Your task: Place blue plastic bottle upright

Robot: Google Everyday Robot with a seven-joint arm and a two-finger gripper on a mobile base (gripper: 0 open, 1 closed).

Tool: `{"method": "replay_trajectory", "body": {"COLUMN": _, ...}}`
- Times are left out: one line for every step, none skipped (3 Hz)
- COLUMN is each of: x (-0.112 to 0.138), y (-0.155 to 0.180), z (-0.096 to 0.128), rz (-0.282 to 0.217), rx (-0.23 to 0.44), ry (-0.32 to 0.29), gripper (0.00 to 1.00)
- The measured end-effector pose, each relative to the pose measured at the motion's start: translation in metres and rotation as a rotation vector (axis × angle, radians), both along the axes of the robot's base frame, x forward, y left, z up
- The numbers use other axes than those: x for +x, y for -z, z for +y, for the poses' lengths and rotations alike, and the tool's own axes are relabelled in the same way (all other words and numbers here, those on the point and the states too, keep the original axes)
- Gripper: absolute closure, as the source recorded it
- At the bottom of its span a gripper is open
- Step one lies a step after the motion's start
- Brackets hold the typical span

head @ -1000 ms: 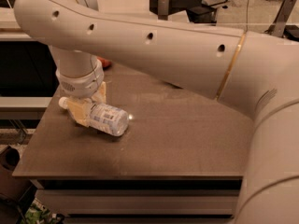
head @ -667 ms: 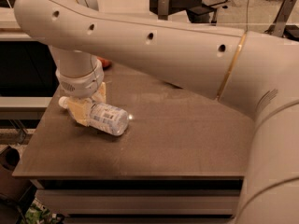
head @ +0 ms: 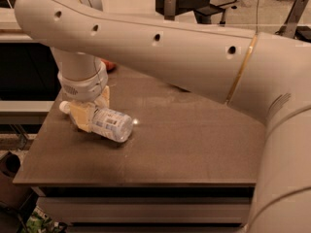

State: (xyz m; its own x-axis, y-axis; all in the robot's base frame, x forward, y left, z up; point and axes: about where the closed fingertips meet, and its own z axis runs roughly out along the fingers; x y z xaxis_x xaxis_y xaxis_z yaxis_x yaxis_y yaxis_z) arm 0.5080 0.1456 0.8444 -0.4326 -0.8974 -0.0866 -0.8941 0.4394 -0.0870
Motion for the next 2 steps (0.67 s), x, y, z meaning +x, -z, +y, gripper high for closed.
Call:
{"method": "replay_trajectory", "body": {"x": 0.001, "y": -0.006, "z": -0.004, "rz": -0.018, "rx": 0.020, "ry": -0.004, "gripper": 1.00}}
{"method": "replay_trajectory", "body": {"x": -0.001, "y": -0.019, "z": -0.018, "rz": -0.050, "rx": 0.053, "ry": -0.006, "gripper": 1.00}}
